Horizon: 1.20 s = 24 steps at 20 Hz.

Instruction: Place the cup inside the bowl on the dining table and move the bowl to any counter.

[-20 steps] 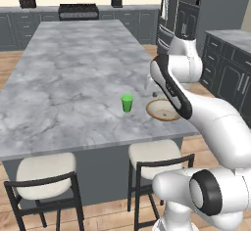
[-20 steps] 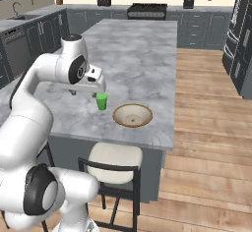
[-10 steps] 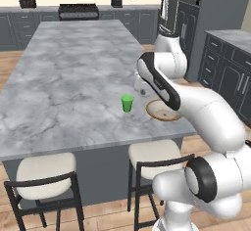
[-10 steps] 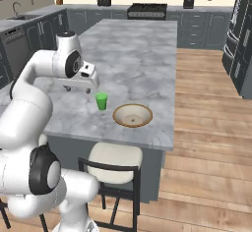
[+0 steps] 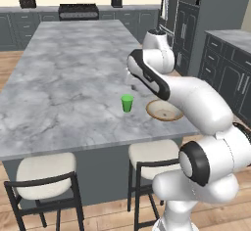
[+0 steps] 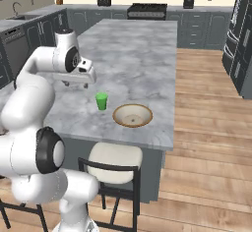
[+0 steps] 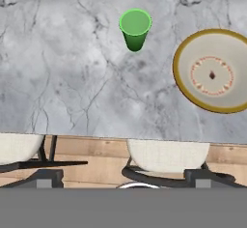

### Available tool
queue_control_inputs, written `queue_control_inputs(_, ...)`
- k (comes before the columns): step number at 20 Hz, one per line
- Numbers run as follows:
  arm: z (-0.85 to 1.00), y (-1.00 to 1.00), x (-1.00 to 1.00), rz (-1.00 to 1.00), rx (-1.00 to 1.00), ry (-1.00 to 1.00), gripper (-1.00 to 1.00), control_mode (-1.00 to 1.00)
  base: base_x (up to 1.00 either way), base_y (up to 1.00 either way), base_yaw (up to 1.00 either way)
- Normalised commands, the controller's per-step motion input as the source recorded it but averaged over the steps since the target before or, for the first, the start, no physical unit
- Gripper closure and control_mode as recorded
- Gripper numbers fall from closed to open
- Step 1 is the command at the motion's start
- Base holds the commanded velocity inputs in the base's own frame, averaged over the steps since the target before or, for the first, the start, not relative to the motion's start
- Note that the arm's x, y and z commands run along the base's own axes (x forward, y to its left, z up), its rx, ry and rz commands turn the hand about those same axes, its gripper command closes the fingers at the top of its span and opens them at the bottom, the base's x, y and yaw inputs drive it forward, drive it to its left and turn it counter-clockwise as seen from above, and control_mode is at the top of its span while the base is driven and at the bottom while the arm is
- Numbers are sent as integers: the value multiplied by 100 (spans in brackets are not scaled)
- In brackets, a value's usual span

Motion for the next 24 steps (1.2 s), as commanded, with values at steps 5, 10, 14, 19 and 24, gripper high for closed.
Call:
queue_control_inputs(5,0,13,34,0,0,0,-100,-100,0,0,0)
queue_control_inputs(10,0,9,30,0,0,-3,-100,-100,0,0,0)
queue_control_inputs(14,0,3,4,0,0,-13,-100,-100,0,0,0)
queue_control_inputs(19,0,0,-2,0,0,-15,-100,-100,0,0,0)
queue_control_inputs(24,0,0,7,0,0,0,-100,-100,0,0,0)
